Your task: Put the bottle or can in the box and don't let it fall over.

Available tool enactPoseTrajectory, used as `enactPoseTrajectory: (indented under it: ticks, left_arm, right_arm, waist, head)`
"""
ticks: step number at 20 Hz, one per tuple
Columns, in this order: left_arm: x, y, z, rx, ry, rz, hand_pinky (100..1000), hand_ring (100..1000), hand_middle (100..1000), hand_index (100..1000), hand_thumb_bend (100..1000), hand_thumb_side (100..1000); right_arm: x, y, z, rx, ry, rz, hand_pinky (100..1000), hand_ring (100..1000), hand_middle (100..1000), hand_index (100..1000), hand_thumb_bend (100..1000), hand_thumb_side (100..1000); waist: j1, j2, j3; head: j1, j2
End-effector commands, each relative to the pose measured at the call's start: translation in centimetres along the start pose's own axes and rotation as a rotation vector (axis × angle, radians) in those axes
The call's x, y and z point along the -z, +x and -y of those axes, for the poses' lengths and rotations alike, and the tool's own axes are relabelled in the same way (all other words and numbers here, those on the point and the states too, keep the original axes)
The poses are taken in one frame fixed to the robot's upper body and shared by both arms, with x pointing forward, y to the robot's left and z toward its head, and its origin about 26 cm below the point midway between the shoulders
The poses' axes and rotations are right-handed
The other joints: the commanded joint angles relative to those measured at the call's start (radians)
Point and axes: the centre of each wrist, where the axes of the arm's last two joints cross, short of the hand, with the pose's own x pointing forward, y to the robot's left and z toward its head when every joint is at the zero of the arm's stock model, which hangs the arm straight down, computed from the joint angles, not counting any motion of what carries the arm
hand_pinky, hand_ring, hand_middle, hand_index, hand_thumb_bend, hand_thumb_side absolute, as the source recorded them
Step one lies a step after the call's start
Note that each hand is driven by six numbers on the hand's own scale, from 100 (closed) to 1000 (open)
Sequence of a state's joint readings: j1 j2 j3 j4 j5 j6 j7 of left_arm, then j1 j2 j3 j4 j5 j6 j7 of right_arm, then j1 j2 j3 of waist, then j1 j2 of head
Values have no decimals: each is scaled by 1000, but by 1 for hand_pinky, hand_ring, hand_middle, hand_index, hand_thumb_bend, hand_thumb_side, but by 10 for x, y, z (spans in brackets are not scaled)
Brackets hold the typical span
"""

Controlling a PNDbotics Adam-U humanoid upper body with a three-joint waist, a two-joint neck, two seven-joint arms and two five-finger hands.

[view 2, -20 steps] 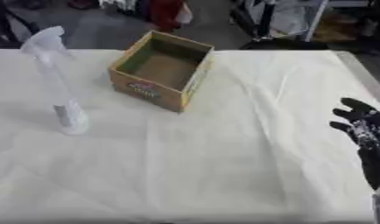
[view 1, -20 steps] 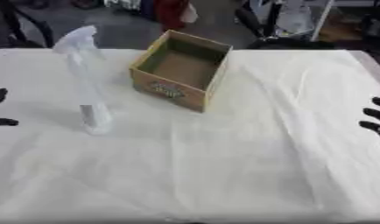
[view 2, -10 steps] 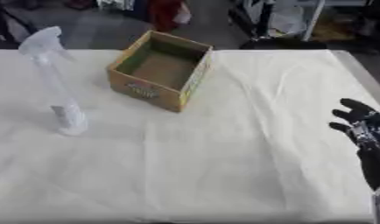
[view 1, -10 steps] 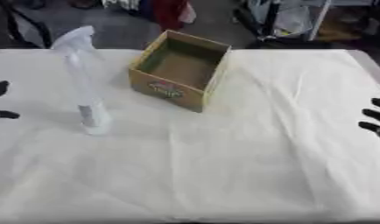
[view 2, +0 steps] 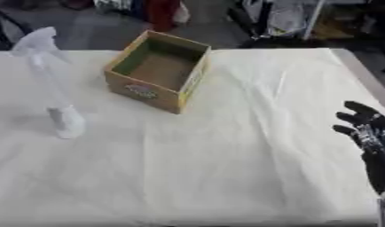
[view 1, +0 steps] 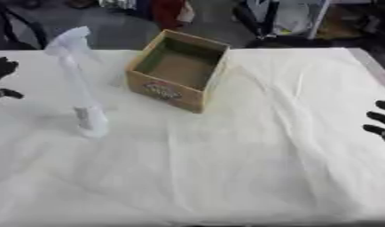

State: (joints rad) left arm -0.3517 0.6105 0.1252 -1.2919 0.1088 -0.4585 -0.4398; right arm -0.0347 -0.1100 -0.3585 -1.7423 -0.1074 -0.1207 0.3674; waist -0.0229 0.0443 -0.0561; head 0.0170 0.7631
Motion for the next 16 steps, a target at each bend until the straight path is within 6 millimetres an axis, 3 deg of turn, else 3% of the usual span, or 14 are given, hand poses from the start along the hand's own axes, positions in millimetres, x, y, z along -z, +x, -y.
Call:
enactPoseTrajectory:
  ticks: [1, 16]
  left_arm:
    - [11, 7, -18, 67, -41, 30, 709, 1000, 901, 1000, 175, 961]
    - [65, -3, 3, 140, -115, 2, 716, 1000, 890, 1000, 161, 998]
  right_arm:
    - [4, 6, 3, -19, 17, 19, 769, 845, 865, 827, 100, 544]
    - [5, 5, 1, -9, 33, 19, 770, 845, 866, 828, 100, 544]
  waist:
    - [4, -7, -3]
    - [1, -9, -23]
  head:
    - [5, -9]
    - [15, -7]
